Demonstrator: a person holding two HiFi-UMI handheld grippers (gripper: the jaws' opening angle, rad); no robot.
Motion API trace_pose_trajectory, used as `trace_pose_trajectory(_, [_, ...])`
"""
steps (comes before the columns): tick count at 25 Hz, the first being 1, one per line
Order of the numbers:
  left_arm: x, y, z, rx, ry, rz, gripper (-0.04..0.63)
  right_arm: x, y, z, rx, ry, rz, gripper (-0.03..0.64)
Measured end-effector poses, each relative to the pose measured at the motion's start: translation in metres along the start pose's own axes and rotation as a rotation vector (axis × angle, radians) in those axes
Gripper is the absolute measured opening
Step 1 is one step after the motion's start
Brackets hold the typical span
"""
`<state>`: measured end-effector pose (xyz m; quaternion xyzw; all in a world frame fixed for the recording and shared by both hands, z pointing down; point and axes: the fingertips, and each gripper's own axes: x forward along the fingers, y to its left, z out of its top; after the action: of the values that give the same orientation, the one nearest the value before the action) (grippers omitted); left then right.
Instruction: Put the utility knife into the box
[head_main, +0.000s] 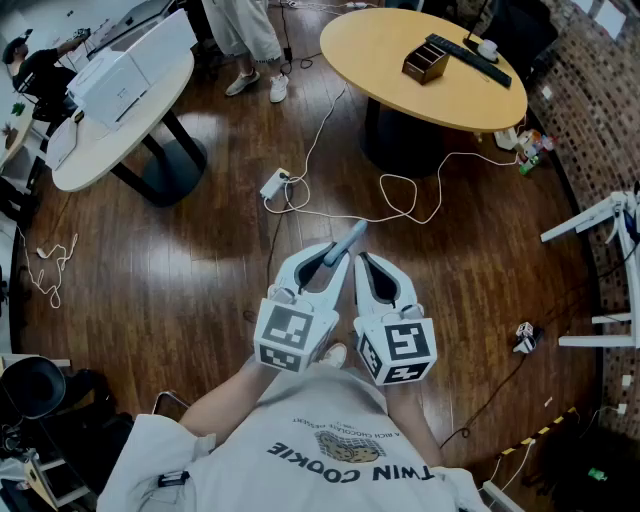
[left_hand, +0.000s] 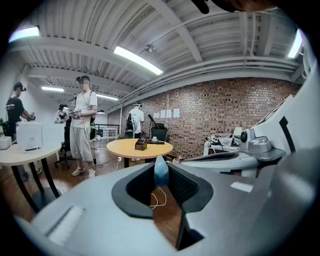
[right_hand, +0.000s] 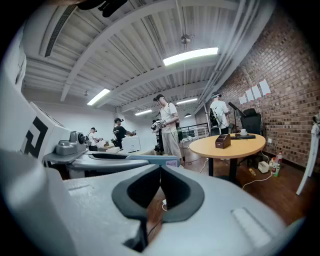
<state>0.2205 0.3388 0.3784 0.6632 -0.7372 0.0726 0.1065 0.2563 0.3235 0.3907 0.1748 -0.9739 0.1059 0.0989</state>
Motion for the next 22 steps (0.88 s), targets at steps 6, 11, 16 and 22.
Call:
trace_pose_trajectory(6, [0.029, 0.028, -0.005, -0.002, 0.005, -0.035, 0.077, 0.041, -0.011, 0.006, -0.006, 0.011, -0.014, 0.003])
trace_pose_trajectory(11, [0.061, 0.073, 0.005, -0.018, 0.0, -0.065, 0.077, 0.092, -0.019, 0.019, -0.018, 0.024, -0.045, 0.003])
trace_pose_trajectory(16, [0.089, 0.13, 0.009, -0.038, 0.007, -0.09, 0.077, 0.155, -0.018, 0.032, -0.027, 0.038, -0.069, 0.003])
trace_pose_trajectory(22, [0.12, 0.192, 0.015, -0.049, 0.005, -0.131, 0.077, 0.222, -0.016, 0.046, -0.046, 0.055, -0.106, 0.003])
